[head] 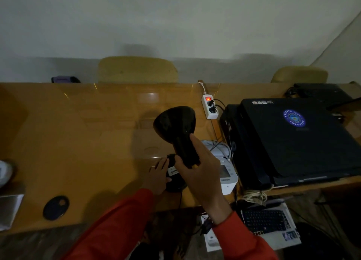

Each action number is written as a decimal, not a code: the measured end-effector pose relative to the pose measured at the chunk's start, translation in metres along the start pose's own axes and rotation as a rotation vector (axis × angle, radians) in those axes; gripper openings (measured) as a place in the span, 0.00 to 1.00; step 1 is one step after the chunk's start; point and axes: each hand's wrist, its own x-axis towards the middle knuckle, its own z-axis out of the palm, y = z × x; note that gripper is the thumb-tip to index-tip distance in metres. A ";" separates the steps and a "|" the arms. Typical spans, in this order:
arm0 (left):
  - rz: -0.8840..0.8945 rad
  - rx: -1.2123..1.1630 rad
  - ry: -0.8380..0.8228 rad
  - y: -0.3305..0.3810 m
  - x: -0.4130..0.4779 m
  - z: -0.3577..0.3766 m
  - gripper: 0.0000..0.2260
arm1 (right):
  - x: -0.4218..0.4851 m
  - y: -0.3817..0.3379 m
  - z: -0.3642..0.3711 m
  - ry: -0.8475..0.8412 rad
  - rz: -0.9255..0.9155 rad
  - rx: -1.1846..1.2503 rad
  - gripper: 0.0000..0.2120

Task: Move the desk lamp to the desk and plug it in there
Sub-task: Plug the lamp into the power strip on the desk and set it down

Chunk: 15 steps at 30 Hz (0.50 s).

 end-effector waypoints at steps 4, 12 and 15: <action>-0.011 0.014 -0.011 0.001 -0.003 -0.003 0.27 | -0.001 -0.002 -0.004 -0.024 -0.002 -0.016 0.30; -0.010 0.028 0.007 0.002 -0.003 -0.006 0.25 | 0.008 0.000 -0.005 -0.039 -0.019 -0.040 0.30; -0.010 0.007 0.013 0.002 -0.002 -0.005 0.27 | 0.011 0.003 -0.003 -0.052 -0.024 -0.037 0.29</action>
